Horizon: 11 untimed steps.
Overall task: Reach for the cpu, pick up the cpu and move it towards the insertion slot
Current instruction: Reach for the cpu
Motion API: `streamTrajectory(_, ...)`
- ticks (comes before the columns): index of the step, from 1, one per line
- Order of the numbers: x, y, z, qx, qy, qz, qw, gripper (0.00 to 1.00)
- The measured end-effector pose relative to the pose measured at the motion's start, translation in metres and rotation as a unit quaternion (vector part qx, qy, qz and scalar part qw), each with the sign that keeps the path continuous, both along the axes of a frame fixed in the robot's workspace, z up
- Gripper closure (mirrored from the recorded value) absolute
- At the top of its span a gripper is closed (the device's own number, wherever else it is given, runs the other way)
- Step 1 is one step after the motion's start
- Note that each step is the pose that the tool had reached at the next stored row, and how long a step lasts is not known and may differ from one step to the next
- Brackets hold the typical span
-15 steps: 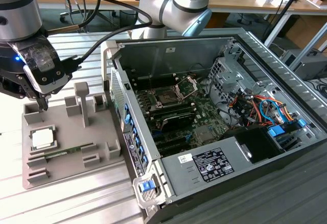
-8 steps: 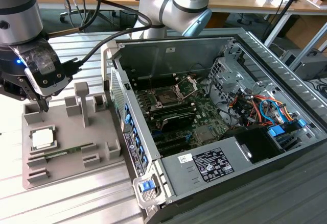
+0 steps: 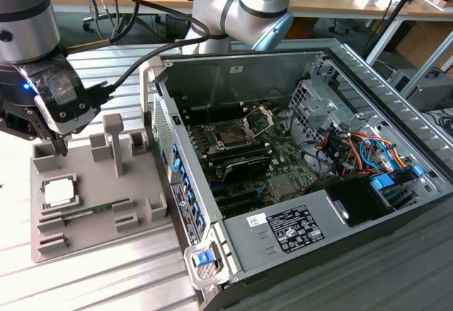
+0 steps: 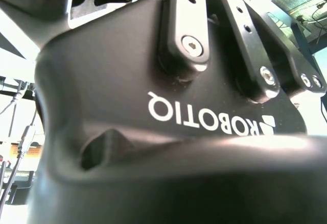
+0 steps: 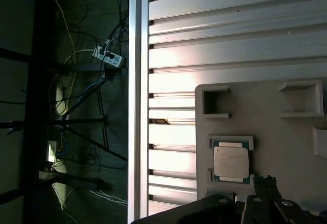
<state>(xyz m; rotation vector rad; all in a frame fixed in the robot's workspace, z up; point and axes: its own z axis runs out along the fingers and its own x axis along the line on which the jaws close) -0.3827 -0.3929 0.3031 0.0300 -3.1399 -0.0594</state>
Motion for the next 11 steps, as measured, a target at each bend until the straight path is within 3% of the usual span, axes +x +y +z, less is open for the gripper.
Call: streamTrajectory(11, 0.0000, 0.0000, -0.0072, 0.0000, -0.0001, 0.000, 1.0000, 0.90)
